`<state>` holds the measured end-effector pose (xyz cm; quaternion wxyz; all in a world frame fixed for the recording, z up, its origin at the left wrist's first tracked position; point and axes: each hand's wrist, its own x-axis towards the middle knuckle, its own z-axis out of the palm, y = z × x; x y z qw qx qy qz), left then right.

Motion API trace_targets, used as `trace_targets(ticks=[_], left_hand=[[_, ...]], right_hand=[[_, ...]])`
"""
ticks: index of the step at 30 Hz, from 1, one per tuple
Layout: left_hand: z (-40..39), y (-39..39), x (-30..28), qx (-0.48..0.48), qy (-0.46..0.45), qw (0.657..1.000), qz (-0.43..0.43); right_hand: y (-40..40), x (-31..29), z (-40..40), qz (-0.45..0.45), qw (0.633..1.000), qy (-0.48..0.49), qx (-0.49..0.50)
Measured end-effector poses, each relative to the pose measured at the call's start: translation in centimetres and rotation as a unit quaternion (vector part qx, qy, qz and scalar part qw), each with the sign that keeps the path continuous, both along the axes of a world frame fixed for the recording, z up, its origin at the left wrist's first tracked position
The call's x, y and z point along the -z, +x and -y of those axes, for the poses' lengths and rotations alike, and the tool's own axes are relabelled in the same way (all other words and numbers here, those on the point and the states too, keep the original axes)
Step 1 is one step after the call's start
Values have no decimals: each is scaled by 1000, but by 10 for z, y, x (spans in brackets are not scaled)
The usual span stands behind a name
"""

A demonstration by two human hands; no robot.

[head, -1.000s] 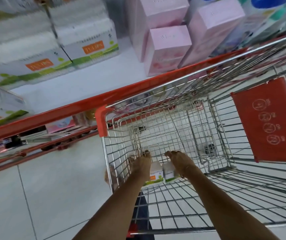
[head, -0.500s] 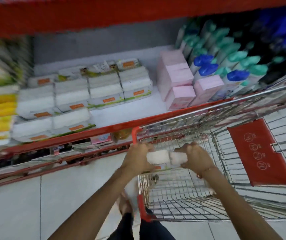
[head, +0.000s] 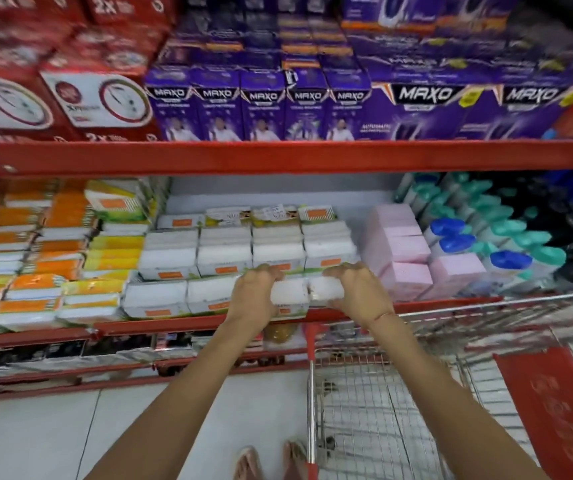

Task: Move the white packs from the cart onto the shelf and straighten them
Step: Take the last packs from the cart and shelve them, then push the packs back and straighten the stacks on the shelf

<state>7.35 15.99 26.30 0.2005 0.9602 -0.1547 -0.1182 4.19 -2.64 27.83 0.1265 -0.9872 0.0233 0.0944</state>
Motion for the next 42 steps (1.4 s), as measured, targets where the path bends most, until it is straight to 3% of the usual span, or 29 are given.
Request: trace_targets(ticks=[11,25,29,32,34,35,37,38,39,42], left_hand=[[24,32,18,-7,15,1000,11],[22,29,34,7,6,1000,-14],[1,16,27,-29,-94,995,3],[-30,-2,24,-138,-177,972,66],[-58,-13,25,-255,-216,940,68],[-73,-17,28,-317,-220,921,48],[-103,-20,35,-422,-245,873,-28],[-115,-19,39,-463,-290,834,-77],[-124,-16,40,-495,-350,784,-129],[-148,-1,37,-538,-471,659,-234]], right_hand=[[33,41,13,-31,999,-19,-2],[35,23,7,-83,994,-71,-15],[23,11,-19,-15,1000,0,11],[12,6,-55,47,988,126,72],[9,8,-83,-11,953,273,131],[8,10,-97,-75,907,376,174],[9,15,-124,-206,748,570,270],[10,18,-135,-241,672,630,307],[12,22,-146,-257,621,660,336],[25,32,-174,-268,525,709,386]])
